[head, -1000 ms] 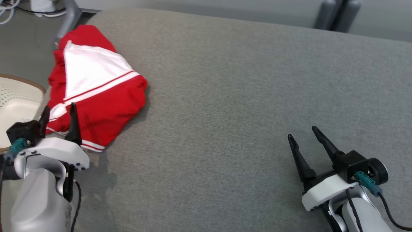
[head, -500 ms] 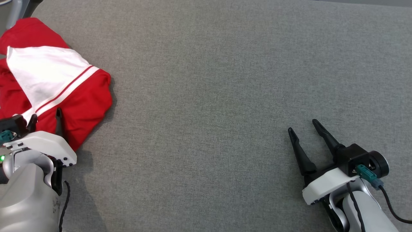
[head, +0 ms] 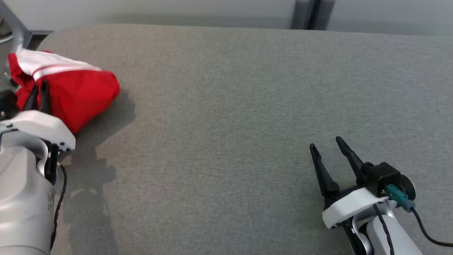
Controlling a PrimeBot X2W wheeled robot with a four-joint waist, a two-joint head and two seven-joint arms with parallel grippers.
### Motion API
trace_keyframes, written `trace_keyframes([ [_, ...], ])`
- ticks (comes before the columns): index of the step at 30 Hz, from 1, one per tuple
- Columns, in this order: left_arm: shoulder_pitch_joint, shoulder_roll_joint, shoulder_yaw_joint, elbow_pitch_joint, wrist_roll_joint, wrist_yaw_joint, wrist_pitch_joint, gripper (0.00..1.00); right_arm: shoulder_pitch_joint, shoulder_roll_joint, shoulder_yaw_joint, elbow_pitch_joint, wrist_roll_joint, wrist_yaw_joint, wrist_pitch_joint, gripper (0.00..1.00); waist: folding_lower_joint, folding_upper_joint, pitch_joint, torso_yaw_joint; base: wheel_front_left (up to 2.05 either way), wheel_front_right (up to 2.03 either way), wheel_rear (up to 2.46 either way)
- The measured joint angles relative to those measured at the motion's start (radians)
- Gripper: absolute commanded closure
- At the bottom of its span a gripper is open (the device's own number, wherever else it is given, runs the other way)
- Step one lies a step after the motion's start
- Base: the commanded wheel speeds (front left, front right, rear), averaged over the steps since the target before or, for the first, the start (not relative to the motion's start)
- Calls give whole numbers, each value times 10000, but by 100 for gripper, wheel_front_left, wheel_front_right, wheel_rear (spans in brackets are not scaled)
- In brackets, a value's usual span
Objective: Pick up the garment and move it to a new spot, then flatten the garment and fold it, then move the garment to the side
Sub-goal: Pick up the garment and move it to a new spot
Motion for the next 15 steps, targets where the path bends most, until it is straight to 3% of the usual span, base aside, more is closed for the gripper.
trace_keyframes([
  [5, -224, -184, -633, -1022, 265, -127, -2, 100, 212, 150, -102, -10, 105, -2, 0, 0, -1, 0, -390, -492, 0, 0, 0],
  [11, -233, -1409, -1756, -1971, 265, -171, -2, 100, 433, 247, -257, -35, 146, -2, 0, 0, 0, 0, -682, -1282, 0, 0, 0],
  [15, -38, -1852, -2963, -2232, -25, -190, -2, 100, 491, 272, -359, -42, 199, -2, 0, 0, 0, 0, -748, -1831, 0, 0, 0],
])
